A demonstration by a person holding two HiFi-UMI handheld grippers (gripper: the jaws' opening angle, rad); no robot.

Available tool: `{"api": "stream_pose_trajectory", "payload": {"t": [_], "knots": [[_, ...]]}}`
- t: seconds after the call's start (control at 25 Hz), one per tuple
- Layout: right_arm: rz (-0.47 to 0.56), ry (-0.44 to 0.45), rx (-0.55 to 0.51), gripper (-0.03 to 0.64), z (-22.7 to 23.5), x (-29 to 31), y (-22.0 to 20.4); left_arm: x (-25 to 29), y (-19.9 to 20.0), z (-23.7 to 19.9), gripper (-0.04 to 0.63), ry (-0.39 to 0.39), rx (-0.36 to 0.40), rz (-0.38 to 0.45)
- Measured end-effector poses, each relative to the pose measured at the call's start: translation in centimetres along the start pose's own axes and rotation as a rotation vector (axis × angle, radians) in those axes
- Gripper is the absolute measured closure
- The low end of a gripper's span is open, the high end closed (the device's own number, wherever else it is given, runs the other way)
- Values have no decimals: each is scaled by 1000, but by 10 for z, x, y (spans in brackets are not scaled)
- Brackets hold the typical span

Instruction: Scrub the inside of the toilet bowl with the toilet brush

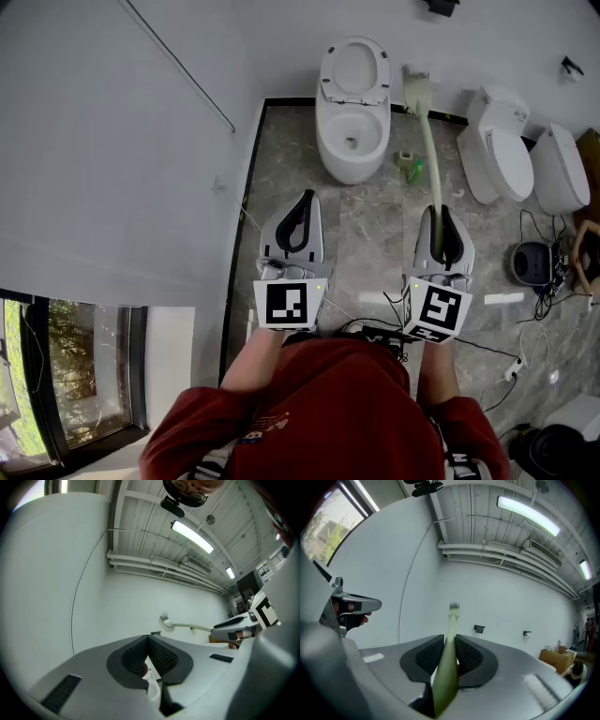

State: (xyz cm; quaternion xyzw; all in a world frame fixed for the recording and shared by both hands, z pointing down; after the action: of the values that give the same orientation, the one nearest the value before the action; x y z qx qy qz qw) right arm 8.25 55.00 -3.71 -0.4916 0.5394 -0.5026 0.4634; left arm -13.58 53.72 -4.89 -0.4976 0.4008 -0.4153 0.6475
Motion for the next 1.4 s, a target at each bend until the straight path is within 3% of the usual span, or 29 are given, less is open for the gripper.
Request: {"api": "stream_pose_trajectory", "payload": {"t": [0.52,1.12,1.4], "knots": [[-18,-12,37,526,34,-15,-13,1,3,38,589,-23,8,-21],[-47,-9,83,526,89,-47,-44,6,-2,118,589,-69,12,-42],[-70,-15,88,526,95,-33,-55,22,-11,117,591,-72,-5,-53]]}}
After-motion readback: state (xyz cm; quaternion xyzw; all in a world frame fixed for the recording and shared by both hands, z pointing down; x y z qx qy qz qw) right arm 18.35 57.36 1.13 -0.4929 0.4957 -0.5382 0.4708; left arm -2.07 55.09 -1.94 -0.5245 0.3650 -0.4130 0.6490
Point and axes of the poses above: the fingertips, and each gripper's own axes: x forward along the fingers, z to its right, y out of its top, the point moved 4 cm from there along -x, backward along the fingers, and after that the axes turned 8 degrees about x, right-handed, at the moved point
